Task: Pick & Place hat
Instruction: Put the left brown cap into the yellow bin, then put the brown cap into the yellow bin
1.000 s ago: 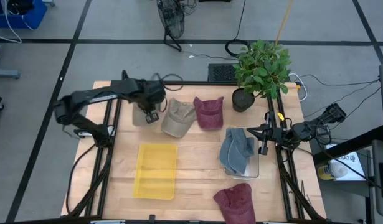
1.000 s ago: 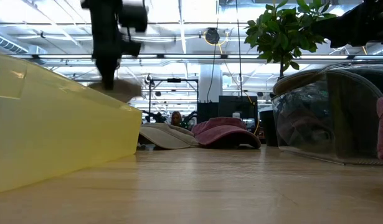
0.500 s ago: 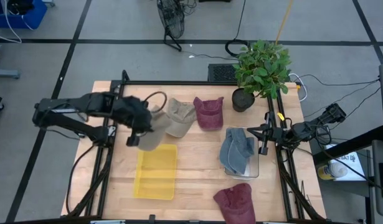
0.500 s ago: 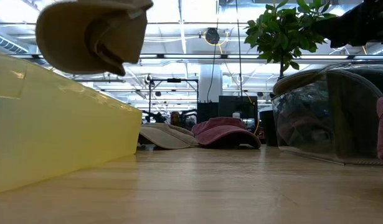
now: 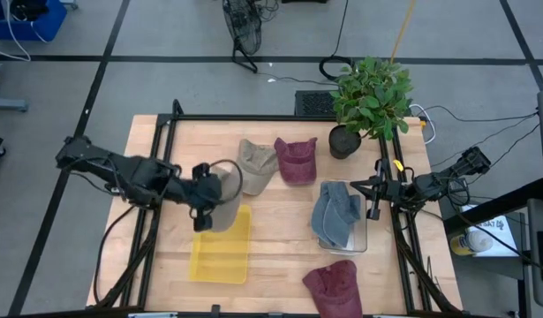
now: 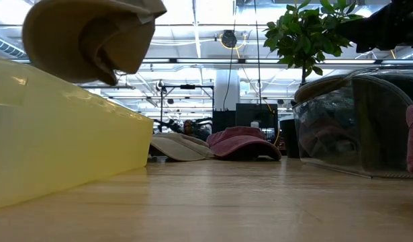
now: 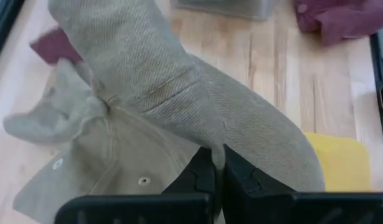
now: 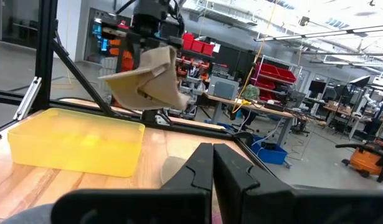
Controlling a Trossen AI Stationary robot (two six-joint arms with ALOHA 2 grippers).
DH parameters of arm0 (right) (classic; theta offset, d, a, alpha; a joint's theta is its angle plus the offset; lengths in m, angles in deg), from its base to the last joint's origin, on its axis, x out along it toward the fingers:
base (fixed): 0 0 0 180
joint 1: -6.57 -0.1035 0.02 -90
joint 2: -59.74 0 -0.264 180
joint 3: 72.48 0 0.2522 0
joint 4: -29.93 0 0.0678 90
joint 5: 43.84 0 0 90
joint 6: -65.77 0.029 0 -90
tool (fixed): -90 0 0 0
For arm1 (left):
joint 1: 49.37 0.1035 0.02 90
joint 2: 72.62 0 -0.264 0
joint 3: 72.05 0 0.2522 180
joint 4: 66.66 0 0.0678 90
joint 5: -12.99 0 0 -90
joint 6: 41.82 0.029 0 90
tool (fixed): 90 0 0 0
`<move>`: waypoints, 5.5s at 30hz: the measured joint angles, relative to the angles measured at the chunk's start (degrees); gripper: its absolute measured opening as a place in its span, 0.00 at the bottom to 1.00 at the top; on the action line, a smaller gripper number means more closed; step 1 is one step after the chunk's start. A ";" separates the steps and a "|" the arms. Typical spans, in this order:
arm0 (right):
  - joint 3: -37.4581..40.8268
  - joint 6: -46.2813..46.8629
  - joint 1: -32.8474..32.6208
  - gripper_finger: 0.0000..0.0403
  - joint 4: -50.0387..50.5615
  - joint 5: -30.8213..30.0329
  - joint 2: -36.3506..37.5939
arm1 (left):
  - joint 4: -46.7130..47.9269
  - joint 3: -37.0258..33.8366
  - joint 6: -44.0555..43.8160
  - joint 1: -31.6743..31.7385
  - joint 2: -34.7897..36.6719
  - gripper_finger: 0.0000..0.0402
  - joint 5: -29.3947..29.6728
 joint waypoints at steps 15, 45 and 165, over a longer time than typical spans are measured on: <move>0.00 -1.72 0.00 0.00 -0.35 -0.01 0.00 | -0.90 -0.02 -22.80 -12.79 -15.89 0.02 2.56; 0.00 -4.52 -0.02 0.00 -1.03 0.01 -0.02 | -1.73 -0.02 -26.48 -10.93 -29.45 0.11 -6.20; 0.02 -4.87 0.00 0.00 1.60 0.09 -0.02 | 1.12 23.57 27.74 39.33 -42.46 0.69 -15.49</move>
